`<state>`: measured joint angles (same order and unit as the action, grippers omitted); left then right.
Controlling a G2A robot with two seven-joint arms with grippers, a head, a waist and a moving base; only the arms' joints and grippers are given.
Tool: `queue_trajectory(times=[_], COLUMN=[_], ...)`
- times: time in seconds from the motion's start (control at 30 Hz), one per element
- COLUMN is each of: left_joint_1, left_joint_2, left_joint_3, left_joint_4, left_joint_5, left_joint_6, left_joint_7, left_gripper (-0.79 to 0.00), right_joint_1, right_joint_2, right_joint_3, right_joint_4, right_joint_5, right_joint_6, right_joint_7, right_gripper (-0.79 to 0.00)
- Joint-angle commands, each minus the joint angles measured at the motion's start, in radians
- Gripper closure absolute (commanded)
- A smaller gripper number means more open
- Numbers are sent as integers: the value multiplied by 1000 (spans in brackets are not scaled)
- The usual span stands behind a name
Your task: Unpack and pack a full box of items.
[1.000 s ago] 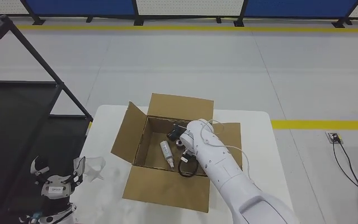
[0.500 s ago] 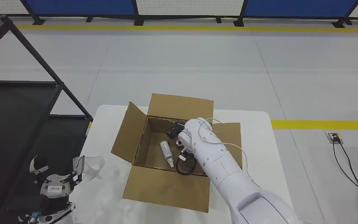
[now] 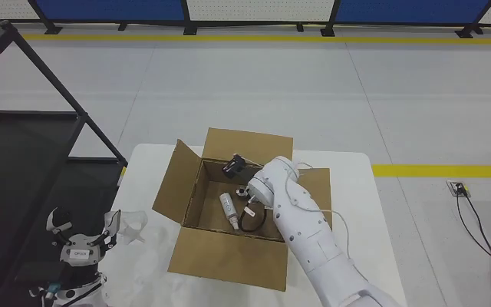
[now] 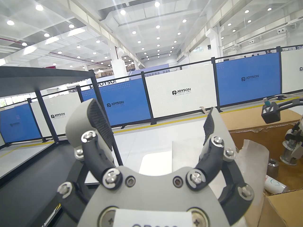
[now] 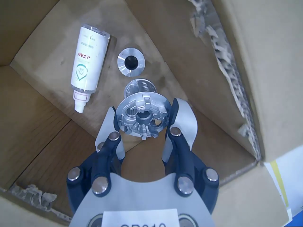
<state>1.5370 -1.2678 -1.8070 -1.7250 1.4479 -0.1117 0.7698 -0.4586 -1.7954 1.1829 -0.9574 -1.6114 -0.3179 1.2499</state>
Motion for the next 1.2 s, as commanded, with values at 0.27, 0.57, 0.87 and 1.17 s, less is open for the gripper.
queue_trajectory(times=[0.27, 0.57, 0.87, 1.17], left_joint_1=[-2, -1, 2, 4], left_joint_2=[1, 1, 3, 4], left_joint_3=[-1, 7, 3, 3], left_joint_4=[6, 16, 12, 7], left_joint_5=[-3, -2, -3, -4], left_joint_6=[-4, -6, -10, -13], left_joint_7=[5, 4, 6, 11], left_gripper=[-785, -785, -785, -785], right_joint_1=[-329, -329, -353, -445], right_joint_2=[33, 33, 47, 74], right_joint_3=[25, 25, 105, 276], right_joint_4=[-611, -611, -695, -1000], right_joint_5=[8, 8, 90, 84], right_joint_6=[-30, -30, 16, 123], right_joint_7=[101, 101, 56, 116], right_gripper=[0, 0, 0, 0])
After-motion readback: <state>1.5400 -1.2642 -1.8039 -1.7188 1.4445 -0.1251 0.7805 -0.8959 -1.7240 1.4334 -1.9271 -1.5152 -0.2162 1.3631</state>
